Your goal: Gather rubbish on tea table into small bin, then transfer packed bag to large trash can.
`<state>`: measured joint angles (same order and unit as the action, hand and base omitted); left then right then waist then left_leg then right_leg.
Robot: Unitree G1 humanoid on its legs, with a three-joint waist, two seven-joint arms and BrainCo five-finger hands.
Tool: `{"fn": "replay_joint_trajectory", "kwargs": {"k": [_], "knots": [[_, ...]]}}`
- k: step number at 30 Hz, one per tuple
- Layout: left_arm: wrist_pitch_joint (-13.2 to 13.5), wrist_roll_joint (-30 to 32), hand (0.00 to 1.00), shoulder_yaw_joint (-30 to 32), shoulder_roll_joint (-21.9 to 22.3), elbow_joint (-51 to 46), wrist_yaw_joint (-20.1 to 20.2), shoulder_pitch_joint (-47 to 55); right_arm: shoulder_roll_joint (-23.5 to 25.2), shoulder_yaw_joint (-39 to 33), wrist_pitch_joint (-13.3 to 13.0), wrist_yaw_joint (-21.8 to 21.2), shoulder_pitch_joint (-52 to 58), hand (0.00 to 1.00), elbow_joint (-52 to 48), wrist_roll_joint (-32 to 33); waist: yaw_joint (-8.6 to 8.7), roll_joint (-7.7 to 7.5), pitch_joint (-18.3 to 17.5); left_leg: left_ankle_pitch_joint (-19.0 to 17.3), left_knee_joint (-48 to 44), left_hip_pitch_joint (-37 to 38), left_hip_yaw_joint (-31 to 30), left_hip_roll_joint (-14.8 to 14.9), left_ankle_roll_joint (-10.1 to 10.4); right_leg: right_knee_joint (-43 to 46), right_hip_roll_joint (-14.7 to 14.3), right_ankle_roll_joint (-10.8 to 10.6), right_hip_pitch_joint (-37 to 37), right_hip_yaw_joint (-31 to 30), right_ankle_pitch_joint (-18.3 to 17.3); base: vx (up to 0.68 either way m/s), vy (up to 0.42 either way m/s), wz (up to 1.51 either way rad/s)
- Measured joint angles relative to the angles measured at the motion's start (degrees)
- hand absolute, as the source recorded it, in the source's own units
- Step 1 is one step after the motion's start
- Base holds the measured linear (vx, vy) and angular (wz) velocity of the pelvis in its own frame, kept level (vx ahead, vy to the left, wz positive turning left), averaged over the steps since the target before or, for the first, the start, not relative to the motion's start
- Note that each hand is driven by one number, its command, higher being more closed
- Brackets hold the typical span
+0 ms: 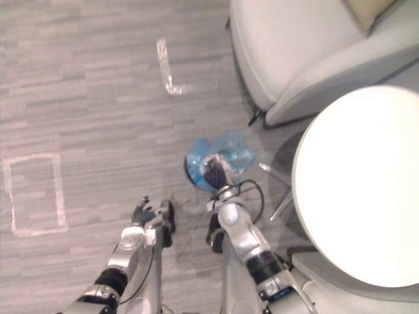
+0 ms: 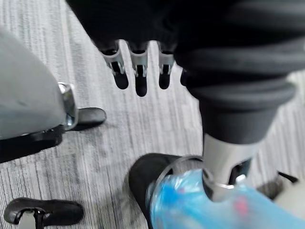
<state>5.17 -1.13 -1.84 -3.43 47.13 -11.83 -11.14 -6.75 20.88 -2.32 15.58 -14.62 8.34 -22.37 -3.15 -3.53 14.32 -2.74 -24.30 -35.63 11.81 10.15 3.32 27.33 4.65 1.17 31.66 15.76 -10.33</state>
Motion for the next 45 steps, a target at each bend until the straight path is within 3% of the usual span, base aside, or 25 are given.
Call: {"fn": "replay_joint_trajectory", "kwargs": {"k": [3,10,14,16,21,33,45], "knots": [[-0.6,1.3,0.0,-2.2,-0.5,3.3,0.9,1.7,0.1,0.0,-1.3,-1.8,2.3,1.0,-0.7,0.1,0.06,-0.13,-3.1,1.1,5.6,5.3,0.4,-1.5,0.4,-5.0,-0.2,-0.7,-4.6,-0.7,1.5,0.13,0.016,-0.05],[-0.6,2.2,0.0,-4.5,-2.9,3.0,1.7,3.7,-1.1,-0.4,-1.9,-4.8,2.9,1.0,2.7,2.2,0.34,-0.02,-5.8,4.5,15.1,12.6,1.4,-3.0,0.5,-15.7,-1.6,-1.0,-11.9,-1.8,6.8,0.11,0.022,-0.06],[0.1,2.2,0.0,-7.8,-6.4,-7.4,3.3,6.1,-5.2,-0.2,-2.8,-7.6,4.0,1.0,2.4,4.7,0.44,0.38,-7.4,5.3,18.9,16.7,1.8,-4.1,0.1,-20.4,-1.6,-2.0,-16.1,-2.6,8.5,0.07,0.048,-0.05],[1.9,2.2,0.0,-9.3,-8.5,-13.3,4.2,6.6,-8.6,-0.1,-4.0,-9.1,4.6,1.0,0.9,6.8,0.5,0.53,-8.8,5.9,21.6,19.3,2.0,-4.9,0.0,-22.5,-1.4,-2.3,-17.8,-2.9,9.1,0.06,0.065,-0.03],[3.6,3.4,0.0,-12.1,-11.6,-18.7,5.8,7.0,-12.5,0.6,-5.7,-11.8,4.8,1.0,-2.6,9.8,1.1,0.87,-11.2,6.7,25.4,23.5,2.7,-5.9,-0.1,-25.4,-1.3,-2.7,-21.2,-3.8,10.1,0.06,0.039,-0.09],[4.2,3.4,0.0,-20.1,-13.9,-23.1,8.6,5.1,-17.5,6.1,-6.3,-15.8,1.0,1.0,-8.0,17.0,2.67,1.21,-14.0,7.2,28.5,28.0,2.3,-6.5,-0.3,-29.2,-1.9,-2.7,-24.9,-6.6,12.2,0.04,0.008,-0.11],[4.2,7.3,0.0,-27.7,-14.0,-23.4,8.6,-0.7,-18.0,12.0,-6.6,-17.7,-3.5,1.0,-11.9,22.5,3.73,1.2,-15.1,7.7,30.2,29.6,2.7,-6.8,-0.3,-30.9,-1.8,-3.0,-25.7,-8.1,13.6,-0.01,0.01,-0.05]]}}
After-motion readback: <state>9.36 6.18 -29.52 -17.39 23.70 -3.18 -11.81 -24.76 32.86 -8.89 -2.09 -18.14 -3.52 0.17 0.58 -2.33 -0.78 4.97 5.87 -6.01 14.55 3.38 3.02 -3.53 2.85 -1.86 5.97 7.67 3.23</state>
